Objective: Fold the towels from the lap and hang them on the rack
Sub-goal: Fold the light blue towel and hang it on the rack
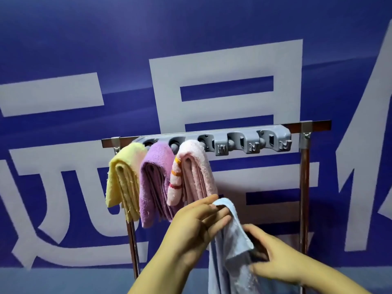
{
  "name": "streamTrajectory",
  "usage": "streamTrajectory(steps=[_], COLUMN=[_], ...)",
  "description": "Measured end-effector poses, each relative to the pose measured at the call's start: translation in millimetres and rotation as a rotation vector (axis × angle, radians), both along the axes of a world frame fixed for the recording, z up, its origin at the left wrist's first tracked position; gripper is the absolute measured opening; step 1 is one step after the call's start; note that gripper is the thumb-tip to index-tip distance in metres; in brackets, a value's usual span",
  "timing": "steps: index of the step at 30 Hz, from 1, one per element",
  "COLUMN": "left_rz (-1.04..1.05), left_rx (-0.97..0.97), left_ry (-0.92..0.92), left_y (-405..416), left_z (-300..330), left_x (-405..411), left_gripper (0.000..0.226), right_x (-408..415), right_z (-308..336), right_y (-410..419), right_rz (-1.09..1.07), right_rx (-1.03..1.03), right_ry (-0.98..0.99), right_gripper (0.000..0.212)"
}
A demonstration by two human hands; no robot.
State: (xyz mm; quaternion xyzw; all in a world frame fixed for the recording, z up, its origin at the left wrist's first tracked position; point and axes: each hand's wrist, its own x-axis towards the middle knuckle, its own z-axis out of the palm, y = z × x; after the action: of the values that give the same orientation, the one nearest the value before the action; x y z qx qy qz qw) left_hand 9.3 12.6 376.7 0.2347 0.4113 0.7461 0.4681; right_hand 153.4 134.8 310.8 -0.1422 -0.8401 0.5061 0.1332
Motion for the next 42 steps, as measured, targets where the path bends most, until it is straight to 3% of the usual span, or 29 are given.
streamTrajectory(steps=[2,3,4,7,12,15,18,20,22,28,35,39,42], left_rz=[0.01,0.016,0.022,0.014,0.036,0.057,0.121,0.136,0.158,0.063,0.139,0.197,0.331], left_rx=[0.033,0.043,0.047,0.053,0.012,-0.042,-0.073,-0.025,0.013,0.064,0.056,0.129,0.171], left_ry=[-0.05,-0.071,-0.085,-0.095,0.035,0.247,0.771,1.098,1.213,1.107,1.127,0.965,0.885], left_y=[2.2,3.6,5.0,4.5,-6.6,-13.1,-17.7,-20.8,-23.2,-29.7,-44.6,-52.7,-57.7], left_z=[2.3,2.2,1.2,-1.2,-0.2,1.0,-1.3,-1.0,-0.4,3.2,5.0,-4.7,-8.9], left_x=[-1.8,-2.5,-2.9,-0.9,-6.4,-6.3,-3.5,-0.5,0.3,-7.7,-4.4,-0.2,0.0], left_gripper=[0.027,0.03,0.032,0.036,0.031,0.03,0.041,0.037,0.028,0.024,0.009,0.008,0.014], right_x=[0.1,-3.3,-8.9,-22.9,-23.6,-25.9,-32.2,-35.1,-34.3,-28.7,-13.0,2.9,17.6], right_z=[-1.5,-1.5,-4.2,-7.0,19.2,41.3,52.3,55.3,61.5,77.6,85.1,68.8,55.3], right_y=[-0.7,-4.9,-7.9,-9.5,-10.3,-20.0,-30.8,-33.7,-34.5,-38.5,-53.2,-50.8,-44.2], right_rz=[0.019,-0.031,-0.11,-0.367,-0.412,-0.372,-0.332,-0.333,-0.317,-0.28,-0.236,0.005,0.133], right_rx=[0.005,0.024,0.061,0.128,0.03,0.126,0.301,0.311,0.291,0.367,0.217,0.029,0.115], right_ry=[-0.029,0.0,0.079,0.407,0.491,0.481,0.319,0.246,0.213,0.153,0.158,0.131,-0.041], right_gripper=[0.09,0.094,0.087,0.031,0.019,0.016,0.015,0.013,0.015,0.018,0.028,0.022,0.021])
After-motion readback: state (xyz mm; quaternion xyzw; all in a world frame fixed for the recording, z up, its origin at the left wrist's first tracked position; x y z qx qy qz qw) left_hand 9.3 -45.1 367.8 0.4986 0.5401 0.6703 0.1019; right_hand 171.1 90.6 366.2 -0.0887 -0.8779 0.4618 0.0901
